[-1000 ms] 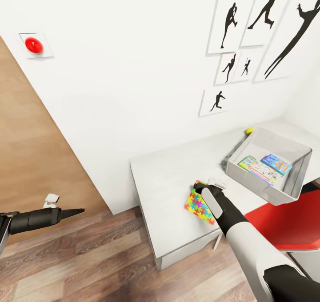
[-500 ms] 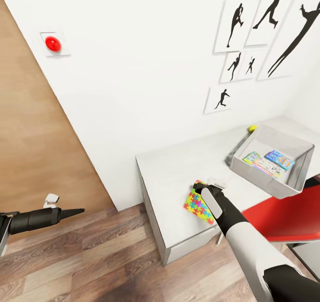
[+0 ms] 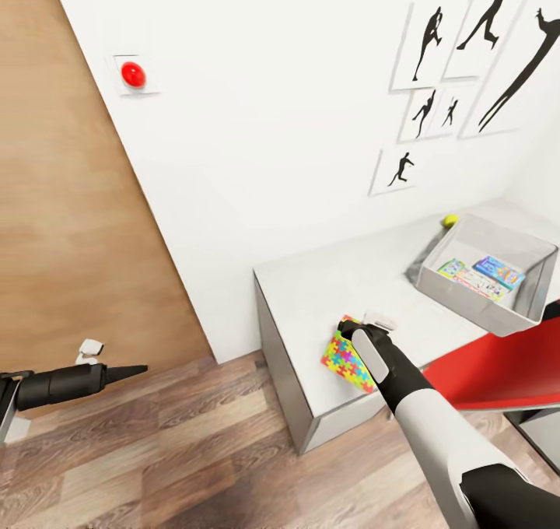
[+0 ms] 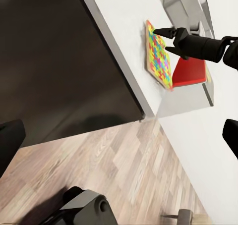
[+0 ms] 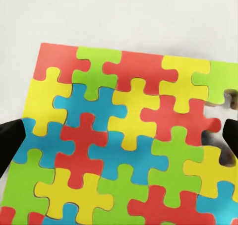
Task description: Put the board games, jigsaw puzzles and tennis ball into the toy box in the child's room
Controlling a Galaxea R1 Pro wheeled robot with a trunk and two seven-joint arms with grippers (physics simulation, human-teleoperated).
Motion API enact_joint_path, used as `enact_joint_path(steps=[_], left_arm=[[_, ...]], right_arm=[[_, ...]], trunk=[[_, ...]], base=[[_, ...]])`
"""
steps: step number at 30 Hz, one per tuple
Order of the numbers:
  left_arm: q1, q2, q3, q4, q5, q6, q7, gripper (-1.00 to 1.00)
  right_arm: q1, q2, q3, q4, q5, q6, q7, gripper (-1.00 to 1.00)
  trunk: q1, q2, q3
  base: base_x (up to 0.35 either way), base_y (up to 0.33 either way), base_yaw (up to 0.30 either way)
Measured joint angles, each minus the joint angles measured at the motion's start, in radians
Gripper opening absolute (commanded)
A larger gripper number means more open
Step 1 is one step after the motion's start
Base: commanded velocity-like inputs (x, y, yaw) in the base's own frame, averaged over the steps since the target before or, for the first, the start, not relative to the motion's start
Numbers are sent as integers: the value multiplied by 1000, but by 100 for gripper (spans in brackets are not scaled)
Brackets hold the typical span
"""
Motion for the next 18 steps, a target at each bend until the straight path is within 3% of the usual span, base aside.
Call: enact_joint_path(steps=[10, 18], left_arm=[[0, 0, 0, 0, 0, -1, 0, 100], [0, 1, 0, 0, 0, -1, 0, 100]], right_arm=[[0, 0, 1, 0, 1, 1, 1, 100], [0, 0, 1, 0, 3, 1, 1, 100]], trunk=[[0, 0, 0], [0, 0, 0]], base=[[-74, 222, 0], [-31, 85, 0]])
